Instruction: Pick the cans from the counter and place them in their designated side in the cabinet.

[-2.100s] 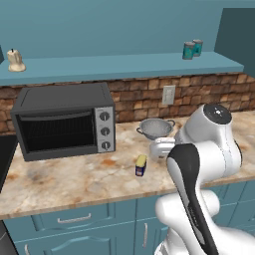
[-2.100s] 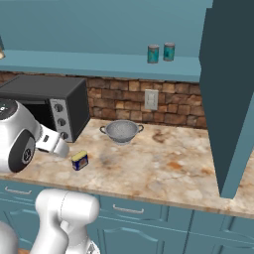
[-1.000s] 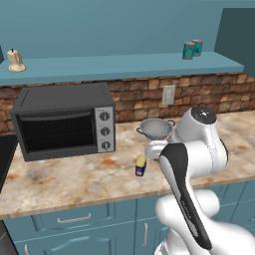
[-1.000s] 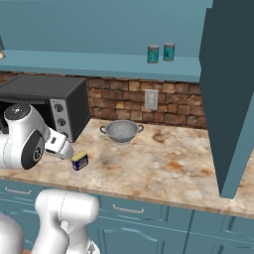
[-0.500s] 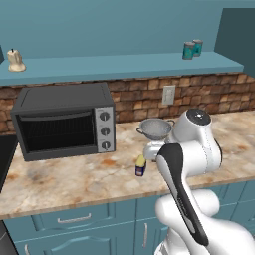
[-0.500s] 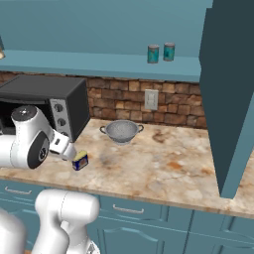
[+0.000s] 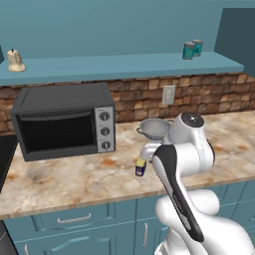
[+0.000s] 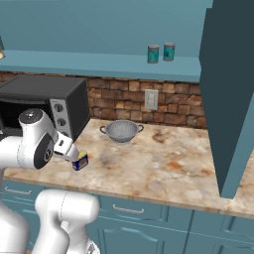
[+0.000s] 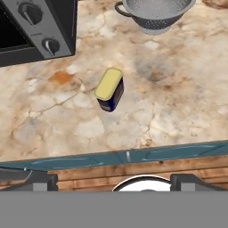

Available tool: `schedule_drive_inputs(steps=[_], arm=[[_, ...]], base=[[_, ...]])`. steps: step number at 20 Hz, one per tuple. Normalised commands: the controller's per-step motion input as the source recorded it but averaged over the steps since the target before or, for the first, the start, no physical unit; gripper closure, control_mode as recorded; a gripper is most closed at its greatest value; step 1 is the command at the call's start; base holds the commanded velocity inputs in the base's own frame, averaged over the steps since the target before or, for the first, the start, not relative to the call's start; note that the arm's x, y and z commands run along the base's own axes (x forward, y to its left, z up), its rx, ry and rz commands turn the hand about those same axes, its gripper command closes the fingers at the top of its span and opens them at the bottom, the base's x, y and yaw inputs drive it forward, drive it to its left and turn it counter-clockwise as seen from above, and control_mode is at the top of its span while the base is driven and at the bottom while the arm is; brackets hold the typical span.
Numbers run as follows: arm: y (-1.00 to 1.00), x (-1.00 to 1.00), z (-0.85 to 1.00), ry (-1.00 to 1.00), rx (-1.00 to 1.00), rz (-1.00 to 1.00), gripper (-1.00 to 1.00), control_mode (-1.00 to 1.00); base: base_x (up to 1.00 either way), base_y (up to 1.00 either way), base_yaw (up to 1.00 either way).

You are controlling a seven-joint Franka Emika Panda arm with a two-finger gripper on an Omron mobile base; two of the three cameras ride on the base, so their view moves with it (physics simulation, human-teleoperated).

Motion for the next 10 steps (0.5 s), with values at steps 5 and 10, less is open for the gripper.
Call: schedule_drive_inputs(steps=[5,10], arm=[[0.02,0.18,-0.18,0.0,0.01,0.0,-1.0,-1.0],[0.0,0.14,-0.2,0.0,0.0,0.0,-1.0,-1.0]], base=[[0.0,0.0,0.0],[0.0,0.0,0.0]])
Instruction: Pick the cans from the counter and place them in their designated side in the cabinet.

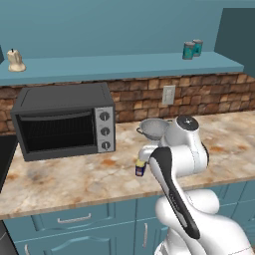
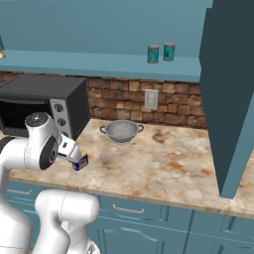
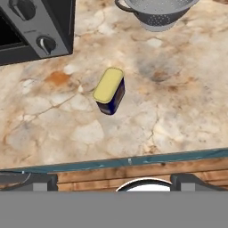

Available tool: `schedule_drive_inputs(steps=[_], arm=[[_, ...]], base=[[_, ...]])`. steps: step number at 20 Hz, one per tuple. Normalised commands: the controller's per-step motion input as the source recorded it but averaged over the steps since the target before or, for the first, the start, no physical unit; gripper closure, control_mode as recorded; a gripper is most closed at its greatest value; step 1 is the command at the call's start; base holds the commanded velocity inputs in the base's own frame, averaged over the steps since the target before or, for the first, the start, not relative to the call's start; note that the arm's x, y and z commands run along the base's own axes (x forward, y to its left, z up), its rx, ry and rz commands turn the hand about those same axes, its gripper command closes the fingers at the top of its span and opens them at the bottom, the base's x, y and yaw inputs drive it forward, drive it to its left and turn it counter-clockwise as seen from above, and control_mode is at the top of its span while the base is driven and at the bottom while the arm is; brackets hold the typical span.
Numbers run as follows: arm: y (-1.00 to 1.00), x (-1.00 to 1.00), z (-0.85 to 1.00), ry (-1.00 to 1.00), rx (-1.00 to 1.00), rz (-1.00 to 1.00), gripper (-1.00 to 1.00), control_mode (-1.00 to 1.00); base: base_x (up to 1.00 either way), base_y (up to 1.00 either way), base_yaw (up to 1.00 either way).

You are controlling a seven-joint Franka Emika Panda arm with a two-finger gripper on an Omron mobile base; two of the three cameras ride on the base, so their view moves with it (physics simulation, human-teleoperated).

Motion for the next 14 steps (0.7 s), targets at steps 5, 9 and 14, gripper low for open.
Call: schedule_drive_inputs(steps=[5,9,14], arm=[[0.04,0.19,-0.2,0.0,0.0,0.0,-1.0,-1.0],[0.05,0.25,-0.14,0.0,0.0,0.0,-1.0,-1.0],[0.04,0.23,-0.1,0.0,0.0,0.0,-1.0,-1.0]], base=[[0.0,0.0,0.0],[0.0,0.0,0.0],[0.0,0.0,0.0]])
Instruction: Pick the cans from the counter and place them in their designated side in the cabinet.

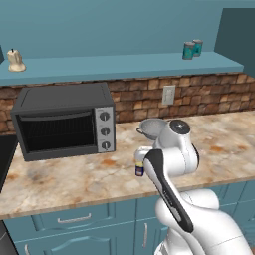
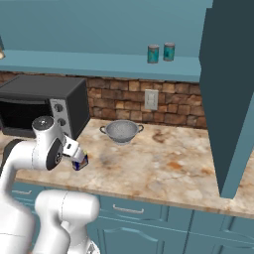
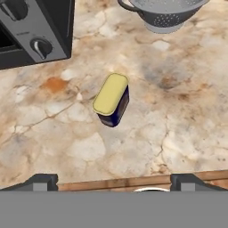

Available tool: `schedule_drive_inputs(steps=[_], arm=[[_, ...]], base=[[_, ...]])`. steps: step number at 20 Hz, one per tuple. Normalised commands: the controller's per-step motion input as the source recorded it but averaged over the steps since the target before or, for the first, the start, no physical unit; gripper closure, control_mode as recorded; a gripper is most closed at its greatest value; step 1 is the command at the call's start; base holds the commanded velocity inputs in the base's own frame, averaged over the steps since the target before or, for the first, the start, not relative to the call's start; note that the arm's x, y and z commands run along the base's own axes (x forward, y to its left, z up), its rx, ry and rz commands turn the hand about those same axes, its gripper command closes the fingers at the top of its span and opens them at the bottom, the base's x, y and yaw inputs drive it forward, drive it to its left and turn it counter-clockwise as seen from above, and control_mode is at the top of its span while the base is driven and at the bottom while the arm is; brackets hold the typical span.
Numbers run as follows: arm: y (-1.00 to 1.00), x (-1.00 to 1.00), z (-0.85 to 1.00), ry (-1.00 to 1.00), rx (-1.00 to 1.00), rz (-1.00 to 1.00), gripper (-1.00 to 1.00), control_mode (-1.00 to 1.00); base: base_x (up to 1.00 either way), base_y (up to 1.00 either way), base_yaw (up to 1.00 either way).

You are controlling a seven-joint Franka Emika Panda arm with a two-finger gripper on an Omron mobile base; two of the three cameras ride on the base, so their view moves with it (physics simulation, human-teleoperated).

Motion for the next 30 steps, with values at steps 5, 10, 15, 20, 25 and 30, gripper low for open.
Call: schedule_drive_inputs(steps=[5,10,15,20,25,30], arm=[[0.02,0.18,-0.15,0.0,0.0,0.0,-1.0,-1.0],[0.01,0.12,-0.21,0.03,0.0,-0.01,-1.0,-1.0],[0.03,0.14,-0.22,0.03,0.0,-0.01,-1.0,-1.0],[0.04,0.17,-0.16,0.01,0.0,-0.01,-1.0,-1.0],[0.04,0.22,-0.13,0.01,0.0,-0.01,-1.0,-1.0],[0.05,0.22,-0.11,0.01,0.0,-0.01,-1.0,-1.0]], base=[[0.0,0.0,0.0],[0.0,0.0,0.0],[0.0,0.0,0.0],[0.0,0.0,0.0],[0.0,0.0,0.0],[0.0,0.0,0.0]])
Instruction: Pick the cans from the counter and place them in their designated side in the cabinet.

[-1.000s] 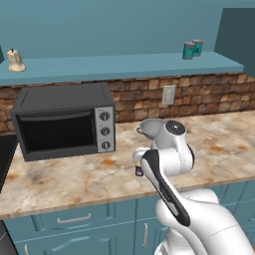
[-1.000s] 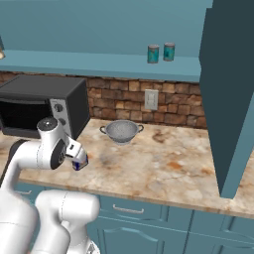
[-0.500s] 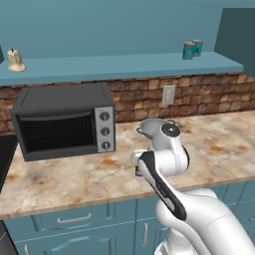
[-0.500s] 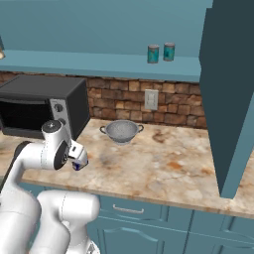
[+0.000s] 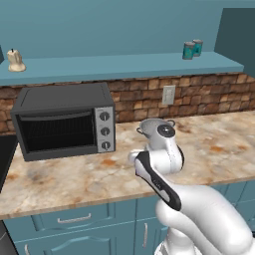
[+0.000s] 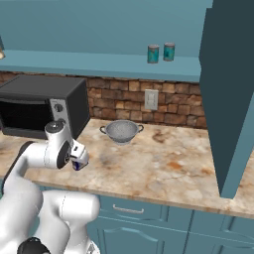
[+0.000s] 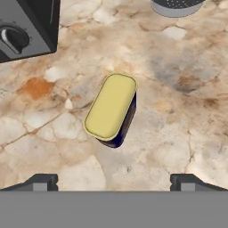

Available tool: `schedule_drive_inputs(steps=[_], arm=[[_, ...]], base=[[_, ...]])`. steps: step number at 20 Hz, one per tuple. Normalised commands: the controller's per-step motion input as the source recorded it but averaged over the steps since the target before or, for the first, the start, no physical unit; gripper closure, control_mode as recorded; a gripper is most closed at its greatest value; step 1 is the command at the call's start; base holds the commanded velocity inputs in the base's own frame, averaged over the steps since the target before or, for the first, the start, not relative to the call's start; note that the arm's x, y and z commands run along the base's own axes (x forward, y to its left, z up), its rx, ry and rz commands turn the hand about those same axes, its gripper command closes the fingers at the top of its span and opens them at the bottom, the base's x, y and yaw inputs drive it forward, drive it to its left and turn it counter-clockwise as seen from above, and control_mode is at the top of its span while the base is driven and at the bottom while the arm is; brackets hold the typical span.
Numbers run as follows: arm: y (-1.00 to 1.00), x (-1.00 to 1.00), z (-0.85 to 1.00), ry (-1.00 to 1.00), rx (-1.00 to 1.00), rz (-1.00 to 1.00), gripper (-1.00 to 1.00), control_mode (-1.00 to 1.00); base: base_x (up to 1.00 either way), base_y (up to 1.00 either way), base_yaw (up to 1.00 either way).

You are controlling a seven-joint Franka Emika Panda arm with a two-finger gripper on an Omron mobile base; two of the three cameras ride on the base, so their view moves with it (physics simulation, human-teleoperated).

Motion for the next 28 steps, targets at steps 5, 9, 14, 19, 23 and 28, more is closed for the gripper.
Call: schedule_drive_inputs(steps=[5,9,14,19,23,28], arm=[[0.05,0.2,-0.12,0.02,0.0,-0.01,-1.0,-1.0],[0.01,0.13,-0.21,0.03,0.0,-0.01,-1.0,-1.0],[0.0,0.13,-0.23,0.03,0.0,-0.01,-1.0,-1.0],[0.0,0.15,-0.19,0.01,0.0,-0.01,-1.0,-1.0],[0.0,0.2,-0.13,0.01,0.0,-0.01,-1.0,-1.0],[0.02,0.22,-0.09,0.0,0.0,-0.01,-1.0,-1.0]], base=[[0.0,0.0,0.0],[0.0,0.0,0.0],[0.0,0.0,0.0],[0.0,0.0,0.0],[0.0,0.0,0.0],[0.0,0.0,0.0]])
